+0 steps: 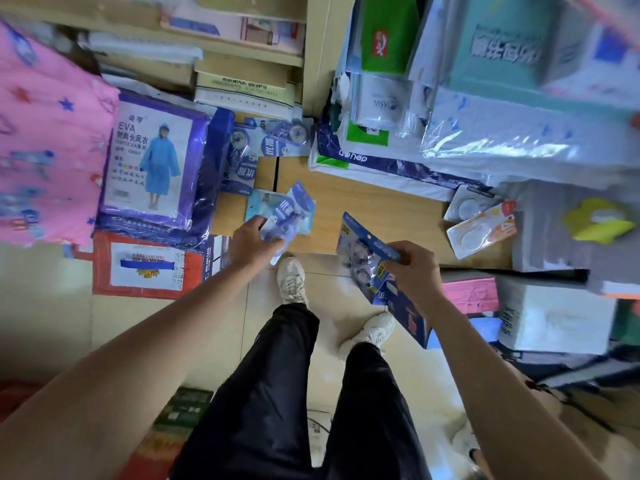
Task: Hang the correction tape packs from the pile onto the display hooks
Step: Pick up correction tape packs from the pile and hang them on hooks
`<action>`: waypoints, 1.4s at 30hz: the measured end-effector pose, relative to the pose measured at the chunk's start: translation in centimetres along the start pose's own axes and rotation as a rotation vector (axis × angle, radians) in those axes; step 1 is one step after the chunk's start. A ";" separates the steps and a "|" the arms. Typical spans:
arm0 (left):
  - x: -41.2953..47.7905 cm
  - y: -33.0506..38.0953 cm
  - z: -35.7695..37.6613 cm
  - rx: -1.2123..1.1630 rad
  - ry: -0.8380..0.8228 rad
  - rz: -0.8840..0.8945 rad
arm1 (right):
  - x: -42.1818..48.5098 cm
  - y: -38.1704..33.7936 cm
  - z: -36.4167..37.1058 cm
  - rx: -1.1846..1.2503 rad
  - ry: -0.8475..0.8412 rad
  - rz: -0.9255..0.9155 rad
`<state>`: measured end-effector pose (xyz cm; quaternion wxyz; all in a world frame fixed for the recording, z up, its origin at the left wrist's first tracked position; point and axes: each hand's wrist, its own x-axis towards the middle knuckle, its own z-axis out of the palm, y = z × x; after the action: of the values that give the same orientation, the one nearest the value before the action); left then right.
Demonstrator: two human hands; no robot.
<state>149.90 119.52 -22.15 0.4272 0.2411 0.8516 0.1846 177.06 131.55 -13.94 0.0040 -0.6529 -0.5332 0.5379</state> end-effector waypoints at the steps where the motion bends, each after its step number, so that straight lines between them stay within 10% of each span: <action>1: -1.5 0.3 -1.3 -0.010 -0.006 0.019 | -1.1 -1.2 -0.9 -0.010 0.020 -0.015; 25: -25.4 28.5 -27.1 -0.431 0.416 0.859 | -24.0 -28.1 -21.3 -0.198 0.590 -0.929; 42: -35.6 52.9 -43.1 -0.410 0.952 1.491 | -36.5 -46.8 -36.7 0.375 0.633 -1.385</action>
<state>146.59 137.72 52.54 -0.1655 0.5472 0.5118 0.6414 175.95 147.03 54.11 0.6005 -0.2823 -0.6928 0.2824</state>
